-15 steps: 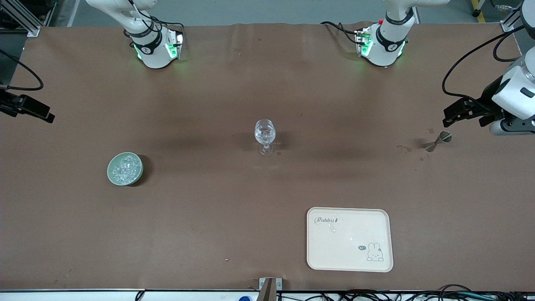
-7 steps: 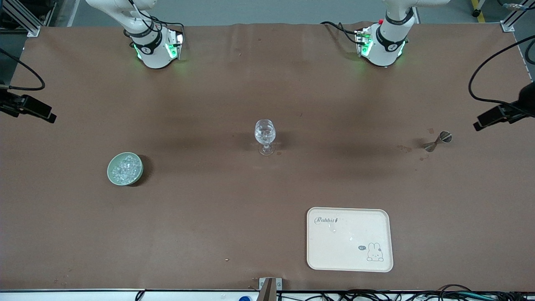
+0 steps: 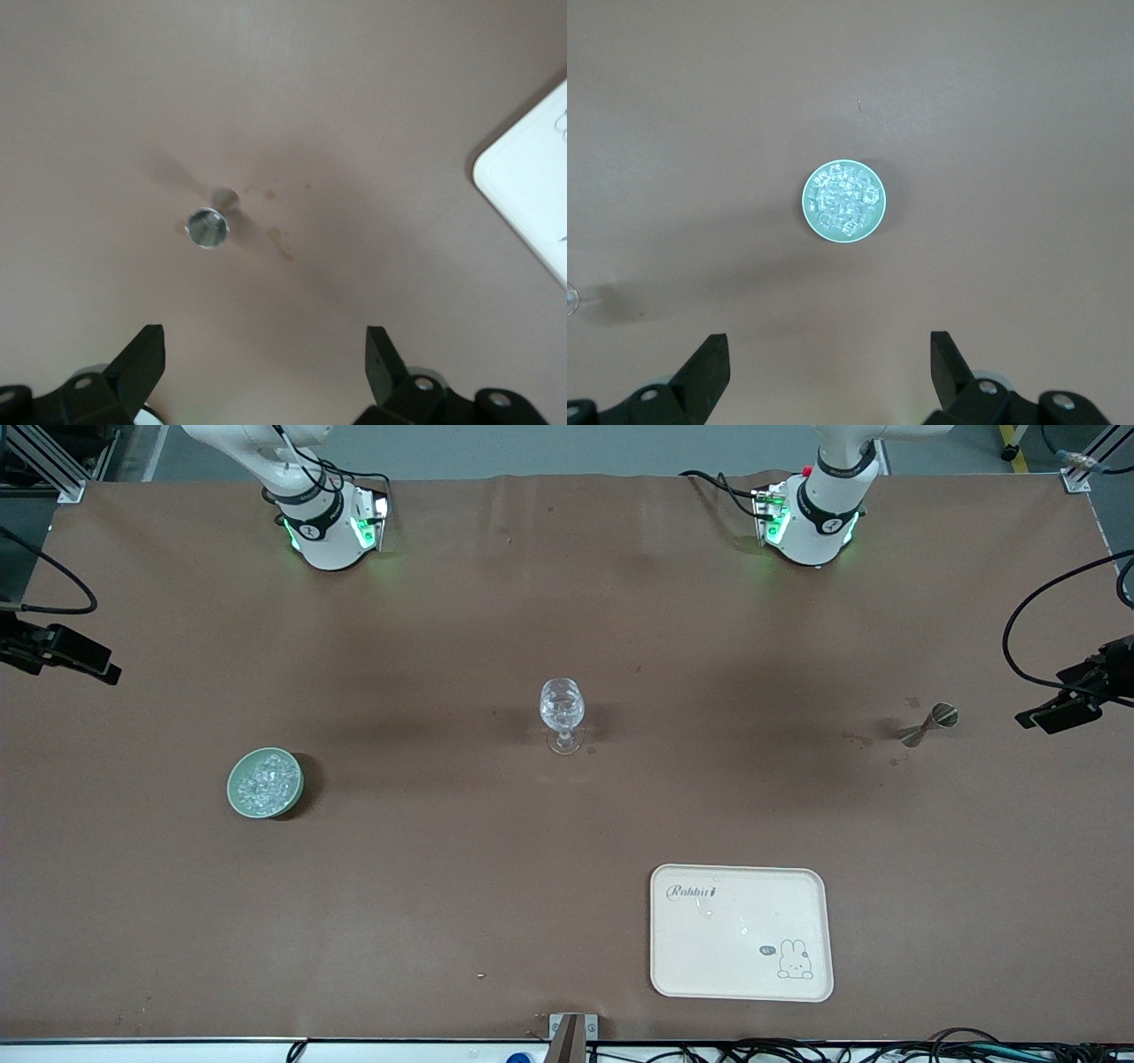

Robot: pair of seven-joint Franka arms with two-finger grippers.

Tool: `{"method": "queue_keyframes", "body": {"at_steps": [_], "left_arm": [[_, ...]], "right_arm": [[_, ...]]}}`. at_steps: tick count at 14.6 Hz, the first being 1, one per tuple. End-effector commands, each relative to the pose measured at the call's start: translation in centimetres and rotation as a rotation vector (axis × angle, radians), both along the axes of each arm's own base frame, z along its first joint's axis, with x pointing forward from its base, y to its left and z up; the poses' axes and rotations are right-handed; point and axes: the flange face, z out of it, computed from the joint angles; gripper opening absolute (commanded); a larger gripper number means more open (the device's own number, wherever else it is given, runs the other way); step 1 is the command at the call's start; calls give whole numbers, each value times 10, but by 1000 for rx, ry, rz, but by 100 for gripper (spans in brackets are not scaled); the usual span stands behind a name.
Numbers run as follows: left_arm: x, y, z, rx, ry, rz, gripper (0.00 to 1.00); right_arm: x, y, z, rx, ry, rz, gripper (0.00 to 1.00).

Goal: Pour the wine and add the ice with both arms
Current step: 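Reach the left gripper down to the upright metal jigger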

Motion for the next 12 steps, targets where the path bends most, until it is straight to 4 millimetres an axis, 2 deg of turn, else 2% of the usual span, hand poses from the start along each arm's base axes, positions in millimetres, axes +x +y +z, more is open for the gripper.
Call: {"method": "queue_keyframes", "body": {"at_steps": [1, 4, 7, 10, 12], "left_arm": [[-15, 58, -25, -115, 24, 179, 100], [-19, 92, -70, -153, 84, 279, 100], [-29, 131, -123, -217, 170, 397, 100], [-43, 159, -175, -304, 228, 450, 100], [-52, 176, -202, -359, 236, 487, 100]], "right_arm": [[-8, -1, 0, 21, -1, 10, 100], [-9, -1, 0, 21, 2, 10, 100], [-9, 0, 0, 21, 4, 11, 100], [-8, 0, -1, 21, 2, 11, 100], [-8, 0, -1, 21, 4, 11, 100]]}}
